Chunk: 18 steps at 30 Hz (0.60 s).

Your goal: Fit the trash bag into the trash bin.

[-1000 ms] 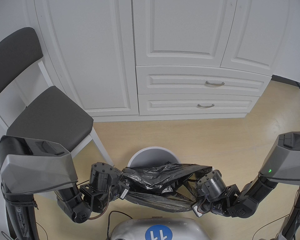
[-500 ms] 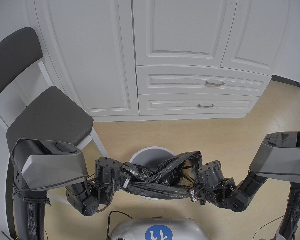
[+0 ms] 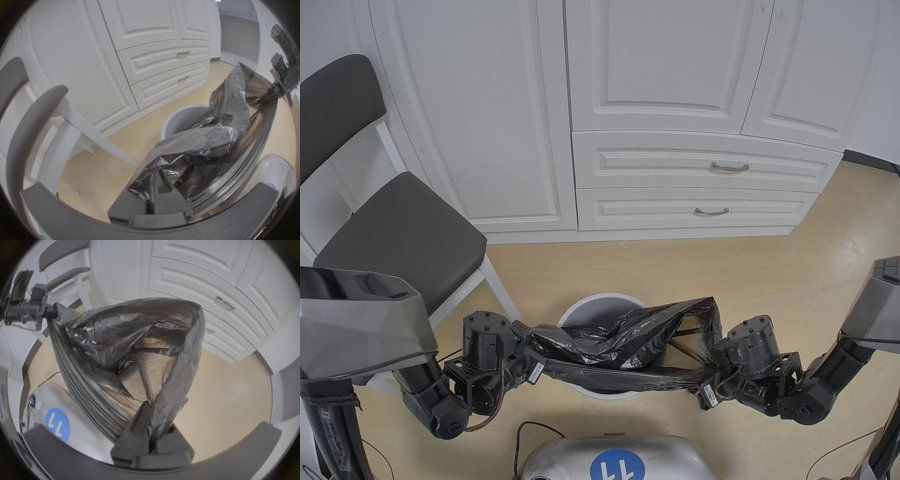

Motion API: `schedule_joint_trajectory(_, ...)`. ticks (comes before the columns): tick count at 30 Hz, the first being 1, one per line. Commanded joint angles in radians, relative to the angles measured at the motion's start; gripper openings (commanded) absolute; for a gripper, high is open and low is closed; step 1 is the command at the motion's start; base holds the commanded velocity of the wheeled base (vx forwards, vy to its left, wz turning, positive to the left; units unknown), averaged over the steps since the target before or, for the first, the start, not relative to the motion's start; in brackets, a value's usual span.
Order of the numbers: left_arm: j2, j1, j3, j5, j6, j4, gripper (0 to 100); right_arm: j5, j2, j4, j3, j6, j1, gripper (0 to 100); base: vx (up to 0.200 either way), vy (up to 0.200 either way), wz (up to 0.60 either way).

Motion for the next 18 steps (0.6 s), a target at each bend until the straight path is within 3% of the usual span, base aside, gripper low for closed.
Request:
schedule_joint_trajectory(1, -0.137, -0.019, 0.068, 0.003, 0.022, 0.037, 0, -0.001, -0.099, 0.005, 0.08, -0.061, -0.001, 0, 0.0, 0.0, 0.0)
schedule_joint_trajectory(18, -0.147, -0.027, 0.167, -0.076, 0.128, 0.05, 0, 0.007, -0.116, 0.005, 0.149, -0.144, 0.026, 0, 0.0, 0.0, 0.0)
